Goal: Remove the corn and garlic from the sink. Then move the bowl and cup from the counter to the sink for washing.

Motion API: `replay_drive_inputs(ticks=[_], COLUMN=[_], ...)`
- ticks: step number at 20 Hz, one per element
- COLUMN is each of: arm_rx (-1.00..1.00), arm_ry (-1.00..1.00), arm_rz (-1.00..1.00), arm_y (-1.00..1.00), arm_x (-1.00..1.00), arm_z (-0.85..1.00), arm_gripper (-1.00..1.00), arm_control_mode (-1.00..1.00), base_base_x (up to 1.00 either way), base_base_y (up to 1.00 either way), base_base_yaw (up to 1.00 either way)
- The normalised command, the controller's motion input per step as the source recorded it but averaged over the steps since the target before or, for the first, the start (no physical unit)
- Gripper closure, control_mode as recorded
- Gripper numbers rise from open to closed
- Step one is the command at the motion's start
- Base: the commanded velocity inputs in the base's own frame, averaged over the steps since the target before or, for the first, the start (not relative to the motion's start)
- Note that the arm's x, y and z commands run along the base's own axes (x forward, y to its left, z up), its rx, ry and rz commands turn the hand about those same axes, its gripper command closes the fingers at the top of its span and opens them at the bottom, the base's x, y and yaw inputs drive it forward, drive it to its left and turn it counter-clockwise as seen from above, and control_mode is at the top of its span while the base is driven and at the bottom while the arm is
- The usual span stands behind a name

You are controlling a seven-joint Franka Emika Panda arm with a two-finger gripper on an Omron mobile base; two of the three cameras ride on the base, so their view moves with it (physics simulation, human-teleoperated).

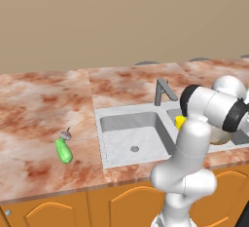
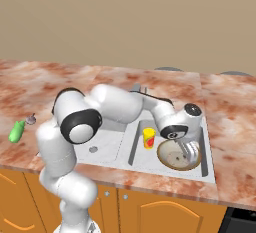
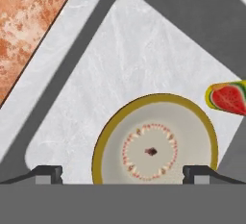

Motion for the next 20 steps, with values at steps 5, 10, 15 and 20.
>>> replay_drive_inputs(ticks=[5, 10, 15, 20], arm_rx=[-0.08, -0.06, -0.04, -0.03], arm_ry=[0.00, 0.00, 0.00, 0.04], arm_rz=[0.04, 0.04, 0.04, 0.03], arm_y=[0.11, 0.14, 0.14, 0.12], arm_x=[-0.05, -0.03, -0.06, -0.07], arm_z=[0.31, 0.32, 0.34, 0.34], arm_gripper=[-1.00, -1.00, -1.00, -1.00], arm_control_mode=[-1.00, -1.00, -1.00, -1.00], base_base_x=[0.00, 0.00, 0.00, 0.00], base_base_y=[0.00, 0.00, 0.00, 0.00], base_base_yaw=[0.00, 0.00, 0.00, 0.00])
